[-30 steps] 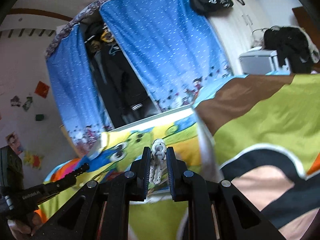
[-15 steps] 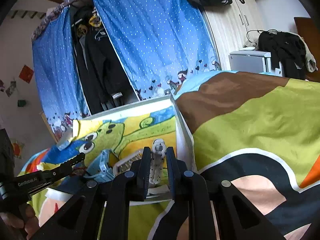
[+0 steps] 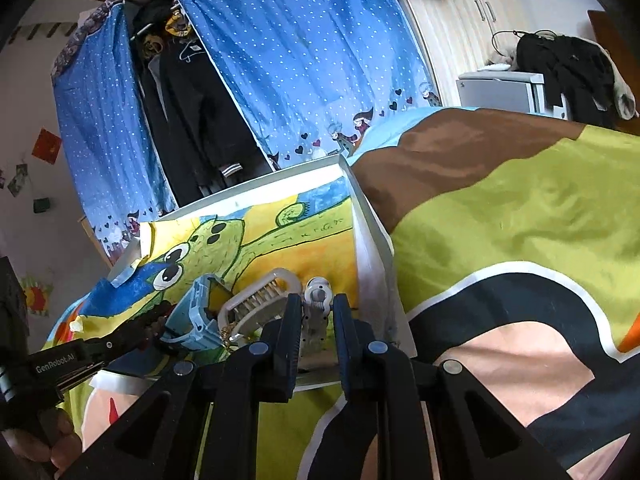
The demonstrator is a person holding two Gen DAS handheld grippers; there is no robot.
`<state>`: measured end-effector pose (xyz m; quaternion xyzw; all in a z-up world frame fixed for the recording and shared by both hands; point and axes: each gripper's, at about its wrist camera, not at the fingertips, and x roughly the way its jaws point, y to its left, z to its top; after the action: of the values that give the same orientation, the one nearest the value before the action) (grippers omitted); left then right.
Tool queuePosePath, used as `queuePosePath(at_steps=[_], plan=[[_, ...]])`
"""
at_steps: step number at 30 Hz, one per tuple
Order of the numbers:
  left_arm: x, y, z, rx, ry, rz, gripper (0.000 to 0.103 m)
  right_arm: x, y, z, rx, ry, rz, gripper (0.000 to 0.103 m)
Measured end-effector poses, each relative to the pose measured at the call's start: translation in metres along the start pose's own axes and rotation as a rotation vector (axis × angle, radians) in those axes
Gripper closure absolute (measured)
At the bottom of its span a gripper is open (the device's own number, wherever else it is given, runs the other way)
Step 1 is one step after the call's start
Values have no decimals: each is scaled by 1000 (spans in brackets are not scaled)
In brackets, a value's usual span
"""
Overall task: Organize jewelry
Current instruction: 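Carry the barrette with the right tool into the tray while the left tool carries its strand, then open both tools inside the tray and lift them away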
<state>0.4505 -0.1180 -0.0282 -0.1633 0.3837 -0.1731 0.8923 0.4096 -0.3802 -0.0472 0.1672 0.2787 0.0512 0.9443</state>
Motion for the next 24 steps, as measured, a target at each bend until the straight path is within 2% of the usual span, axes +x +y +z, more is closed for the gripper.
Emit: queuePosePath(at_steps=[3, 4, 5, 6, 7, 10, 14, 15, 16, 18, 21, 24], plan=[[0, -1, 1, -2, 15, 25, 99, -2, 0, 1, 2, 2, -6, 84], [-1, -1, 1, -2, 17, 35, 90, -3, 0, 1, 1, 2, -9, 81], [-3, -2, 2, -4, 18, 47, 82, -5, 0, 2, -2, -1, -9, 74], [-6, -2, 2, -9, 9, 54, 65, -7, 1, 2, -5, -6, -8, 69], [-9, -1, 2, -16, -4, 59, 55, -8, 1, 3, -7, -9, -8, 67], [-21, -2, 6, -34, -32, 72, 50, -14, 3, 7, -20, -22, -9, 60], [-36, -5, 9, -40, -30, 99, 47, -28, 7, 11, -31, -56, -2, 43], [-40, -7, 9, -37, -33, 105, 43, -32, 9, 12, -37, -65, -2, 40], [-46, -9, 9, -34, -40, 115, 31, -36, 11, 13, -45, -75, 0, 38], [-61, -12, 9, -38, -76, 127, 19, -46, 15, 14, -61, -99, 1, 23], [-83, -18, 9, -31, -115, 138, 19, -63, 19, 14, -75, -140, 20, 13], [-103, -26, 7, -4, -135, 165, 19, -83, 26, 13, -104, -177, 37, 8]])
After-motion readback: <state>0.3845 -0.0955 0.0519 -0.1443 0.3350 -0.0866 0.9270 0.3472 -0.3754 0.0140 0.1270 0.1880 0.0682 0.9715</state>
